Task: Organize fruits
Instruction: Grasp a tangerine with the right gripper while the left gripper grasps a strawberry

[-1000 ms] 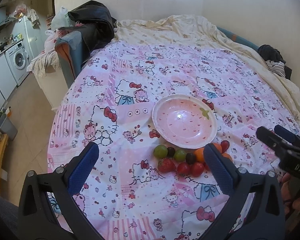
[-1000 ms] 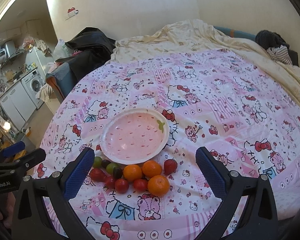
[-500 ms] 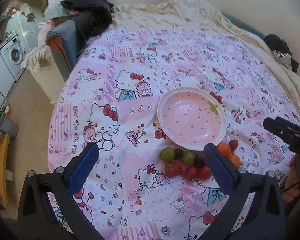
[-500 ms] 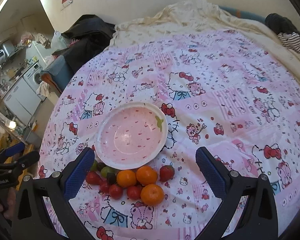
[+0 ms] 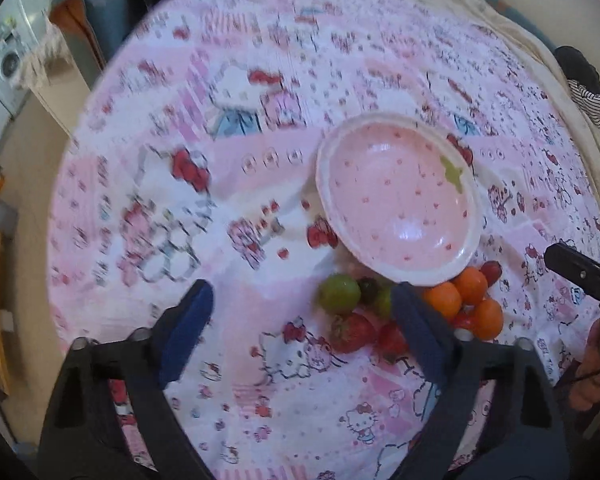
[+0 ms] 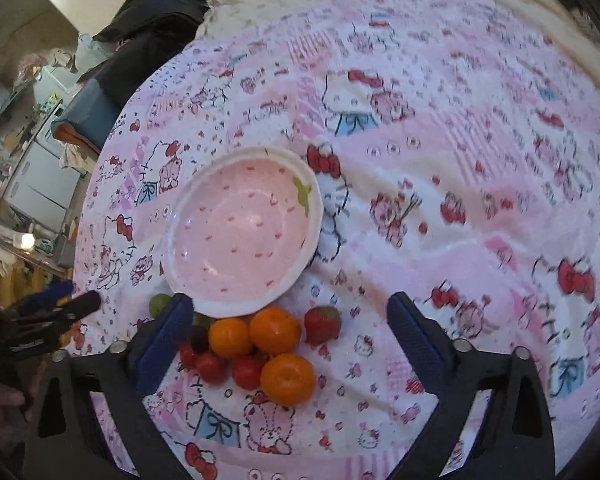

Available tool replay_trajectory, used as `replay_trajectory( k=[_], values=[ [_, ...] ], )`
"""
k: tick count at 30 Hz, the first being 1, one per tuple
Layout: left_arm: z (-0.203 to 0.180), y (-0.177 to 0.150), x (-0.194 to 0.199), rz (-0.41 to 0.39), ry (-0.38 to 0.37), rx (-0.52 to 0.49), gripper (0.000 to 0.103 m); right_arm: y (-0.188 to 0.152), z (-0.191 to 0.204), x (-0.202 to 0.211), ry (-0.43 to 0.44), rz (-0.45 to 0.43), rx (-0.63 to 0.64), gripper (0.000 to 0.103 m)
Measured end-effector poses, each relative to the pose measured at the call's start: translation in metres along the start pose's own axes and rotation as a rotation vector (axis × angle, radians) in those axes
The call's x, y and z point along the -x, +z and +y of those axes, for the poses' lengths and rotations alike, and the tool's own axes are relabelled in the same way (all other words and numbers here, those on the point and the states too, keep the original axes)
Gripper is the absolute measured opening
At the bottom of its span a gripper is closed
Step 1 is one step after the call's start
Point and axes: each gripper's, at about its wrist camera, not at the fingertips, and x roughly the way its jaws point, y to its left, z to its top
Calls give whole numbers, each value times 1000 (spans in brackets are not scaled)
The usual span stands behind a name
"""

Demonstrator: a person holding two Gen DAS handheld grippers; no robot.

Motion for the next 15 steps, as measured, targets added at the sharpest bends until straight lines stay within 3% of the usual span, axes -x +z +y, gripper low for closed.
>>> replay_trajectory(
  k=[2,4,6,8,15],
  values=[
    [2,-3,-13,64,-42,28,78,-2,-2,-2,11,5,-16,94],
    [0,-8,-28,136,-73,38,62,-4,-4,-2,2,5,-24,94],
    [-2,-14,-40,193,-103,50,54,-4,-4,-4,-8,10,-24,94],
    [-5,-19,-51,243,-123,72,50,-3,-6,-8,-16,20,-29,94],
    [-11,-22,-68,295,-145,140,49,-2,-3,-11,-3,28,-31,94]
  ],
)
